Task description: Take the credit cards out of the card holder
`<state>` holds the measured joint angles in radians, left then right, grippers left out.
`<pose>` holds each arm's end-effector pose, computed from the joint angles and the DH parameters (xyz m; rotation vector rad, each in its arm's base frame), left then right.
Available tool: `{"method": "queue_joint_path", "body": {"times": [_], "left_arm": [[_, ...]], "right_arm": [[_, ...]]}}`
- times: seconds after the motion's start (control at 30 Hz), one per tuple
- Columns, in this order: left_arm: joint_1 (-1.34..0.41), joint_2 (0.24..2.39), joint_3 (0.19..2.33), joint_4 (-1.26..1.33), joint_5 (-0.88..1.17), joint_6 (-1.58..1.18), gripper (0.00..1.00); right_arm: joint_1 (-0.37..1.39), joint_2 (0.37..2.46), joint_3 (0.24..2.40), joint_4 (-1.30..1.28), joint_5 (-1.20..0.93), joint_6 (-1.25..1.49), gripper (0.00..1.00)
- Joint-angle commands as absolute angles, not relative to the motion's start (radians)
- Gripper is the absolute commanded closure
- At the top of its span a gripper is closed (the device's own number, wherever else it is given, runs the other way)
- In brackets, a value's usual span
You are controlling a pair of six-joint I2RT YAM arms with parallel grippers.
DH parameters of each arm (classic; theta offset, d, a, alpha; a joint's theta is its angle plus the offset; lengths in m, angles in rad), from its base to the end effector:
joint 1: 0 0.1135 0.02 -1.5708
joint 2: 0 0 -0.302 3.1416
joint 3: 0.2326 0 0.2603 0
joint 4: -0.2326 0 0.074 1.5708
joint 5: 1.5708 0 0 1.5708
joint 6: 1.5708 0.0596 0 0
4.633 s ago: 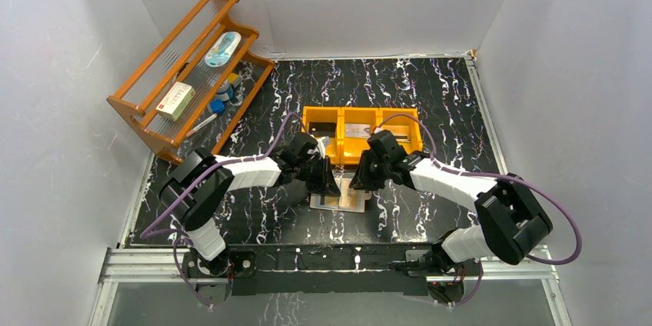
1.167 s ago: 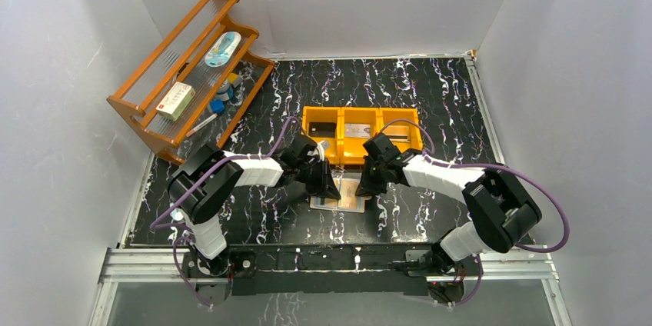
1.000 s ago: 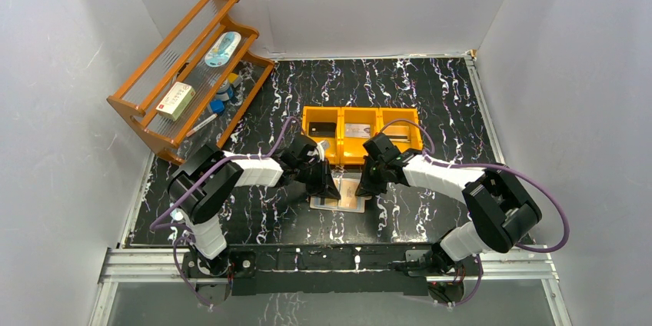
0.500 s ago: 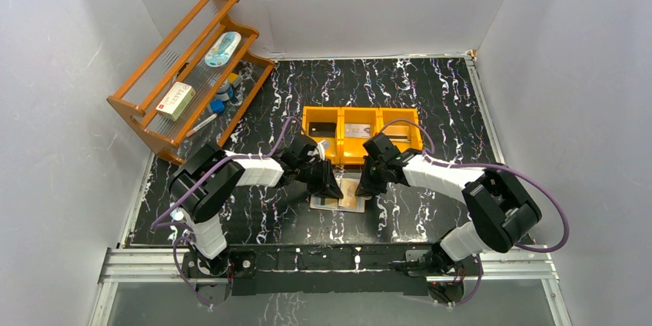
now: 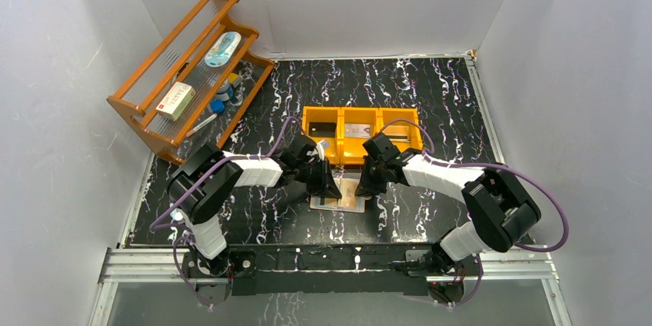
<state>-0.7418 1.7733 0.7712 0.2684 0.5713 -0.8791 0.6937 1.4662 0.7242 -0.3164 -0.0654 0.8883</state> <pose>0.2436 -0.2669 0.1451 0.1617 2.6360 -1.3741 0.2137 0.1828 0.1706 0.2454 2.7583 0.5795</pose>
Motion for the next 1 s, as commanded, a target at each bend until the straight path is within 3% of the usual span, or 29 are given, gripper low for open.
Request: {"method": "queue_joint_path", "body": {"times": [0.0,0.97], "left_arm": [[-0.746,1.688,0.789,0.176,0.535,-0.819,1.0],[-0.687,1.608,0.785,0.069,0.509,-0.746,1.0]], "right_arm": [[0.697,1.505,0.707,-0.35,-0.003,0.893,0.81],[0.699,1.46,0.742,-0.359,-0.017,0.862,0.79]]}}
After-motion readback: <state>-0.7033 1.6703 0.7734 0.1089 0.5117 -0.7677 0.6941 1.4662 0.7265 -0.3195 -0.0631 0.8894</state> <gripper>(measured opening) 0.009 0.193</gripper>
